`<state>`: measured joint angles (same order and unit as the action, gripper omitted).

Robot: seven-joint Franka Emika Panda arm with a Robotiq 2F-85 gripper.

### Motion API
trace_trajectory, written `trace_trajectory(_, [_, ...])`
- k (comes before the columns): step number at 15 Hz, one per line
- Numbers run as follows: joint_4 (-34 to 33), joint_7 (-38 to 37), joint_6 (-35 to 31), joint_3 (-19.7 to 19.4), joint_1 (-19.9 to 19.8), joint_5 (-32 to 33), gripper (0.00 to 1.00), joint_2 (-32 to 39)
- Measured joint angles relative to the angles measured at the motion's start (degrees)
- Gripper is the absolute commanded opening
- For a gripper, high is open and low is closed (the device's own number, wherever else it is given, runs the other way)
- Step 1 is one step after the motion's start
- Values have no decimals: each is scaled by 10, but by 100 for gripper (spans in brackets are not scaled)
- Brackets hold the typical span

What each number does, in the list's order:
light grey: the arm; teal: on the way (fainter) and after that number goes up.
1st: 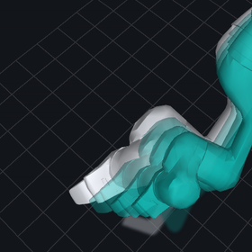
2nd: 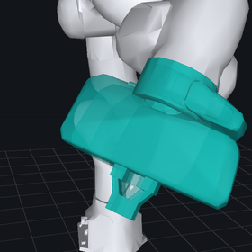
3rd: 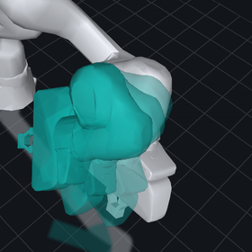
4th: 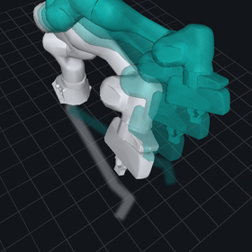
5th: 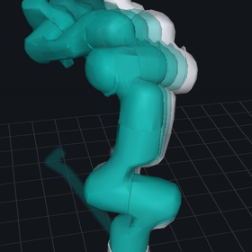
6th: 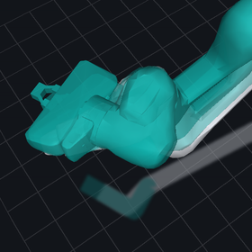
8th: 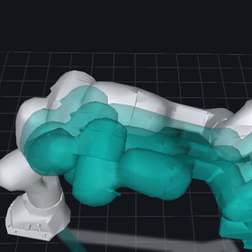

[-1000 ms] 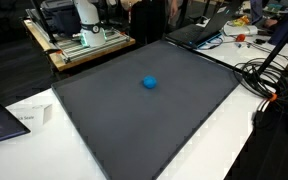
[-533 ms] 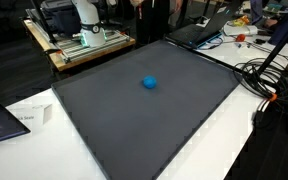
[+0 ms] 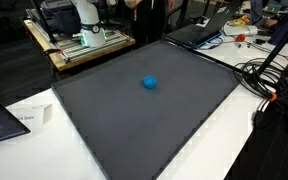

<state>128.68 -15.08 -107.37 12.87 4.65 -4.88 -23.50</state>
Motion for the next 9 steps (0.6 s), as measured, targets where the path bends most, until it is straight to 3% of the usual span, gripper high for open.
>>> trace_trajectory(5, [-6,39,-19,-2,5,0,3,7])
trace_trajectory(9, [-46,30,-51,-4,-1,14,3,57])
